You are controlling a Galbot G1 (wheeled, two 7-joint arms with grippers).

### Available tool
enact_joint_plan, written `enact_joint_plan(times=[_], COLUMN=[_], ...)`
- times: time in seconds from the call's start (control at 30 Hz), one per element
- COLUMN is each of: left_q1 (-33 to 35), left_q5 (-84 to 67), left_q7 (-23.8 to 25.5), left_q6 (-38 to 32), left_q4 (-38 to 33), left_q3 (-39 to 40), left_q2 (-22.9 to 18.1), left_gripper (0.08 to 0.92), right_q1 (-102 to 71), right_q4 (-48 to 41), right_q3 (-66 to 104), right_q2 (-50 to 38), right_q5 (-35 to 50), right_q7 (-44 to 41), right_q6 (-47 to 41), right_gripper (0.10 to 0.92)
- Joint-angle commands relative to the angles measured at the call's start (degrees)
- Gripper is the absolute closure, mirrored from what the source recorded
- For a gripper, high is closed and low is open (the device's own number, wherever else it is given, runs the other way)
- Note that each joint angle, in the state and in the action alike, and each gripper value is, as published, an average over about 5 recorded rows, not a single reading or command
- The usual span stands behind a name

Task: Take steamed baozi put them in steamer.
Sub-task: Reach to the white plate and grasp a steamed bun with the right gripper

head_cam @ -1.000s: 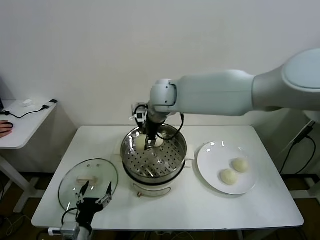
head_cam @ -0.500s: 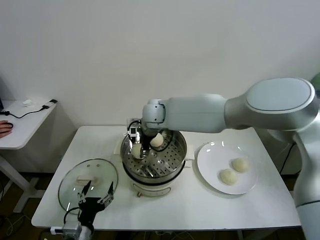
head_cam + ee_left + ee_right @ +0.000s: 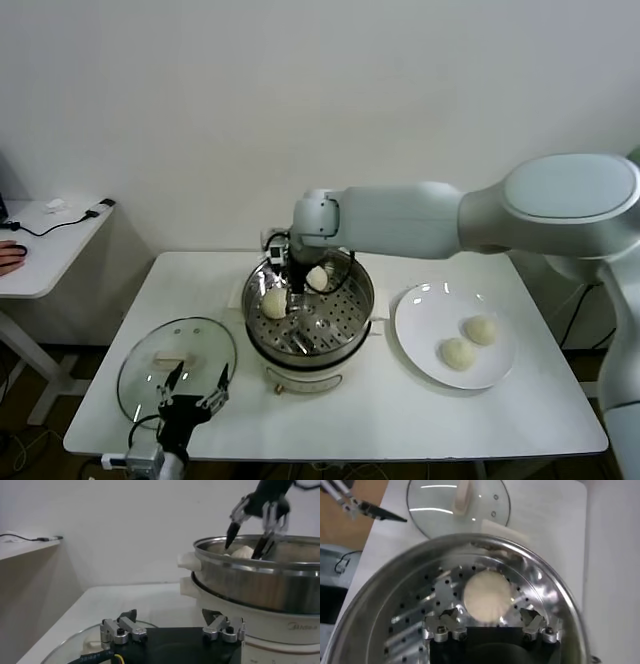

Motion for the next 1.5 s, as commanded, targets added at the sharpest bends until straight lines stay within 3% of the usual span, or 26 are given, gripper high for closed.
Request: enact_joint_plan(times=[0.03,0.23,0.47,0.9,1.17,1.5], left_q1=[0.0,-0.2,0.1,1.0,1.2,1.5], left_q5=[0.1,0.0,0.0,0.2,0.4,0.5], left_q7=[0.2,0.2,0.2,0.2,0.3,0.3], left_q6=[0.2,0.2,0.3,0.2,0.1,-0.1], left_q4=[-0.5,-0.4,-0.2,0.2,0.0,0.0], left_q3=[0.1,0.0,-0.3,-1.0,-0.8,-0.8], left_q2=[0.0,0.0,-0.1,-0.3,-0.1,0.2], left_gripper=[0.177,0.177,0.177,0.177,0.177,0.177], right_q1=[16.8,19.9,5.4,-17.1,-22.8,-24.0], right_q4=[5.6,13.1,13.2,7.4,5.1,3.6], right_q3=[-7.4,-16.8,-13.3,0.9,5.7,6.8], right_q2=[-19.0,-33.6,-42.4,-40.6,-39.5,-37.9], right_q5=[-4.9,-15.6,-24.5,-31.0,-32.1,-31.7], right_q7=[-14.9,-15.2,-11.9,-7.5,-0.9,-0.8], right_q6=[9.9,11.7,10.6,6.9,3.8,2.9], right_gripper=[0.202,0.203,0.203,0.203,0.203,0.203])
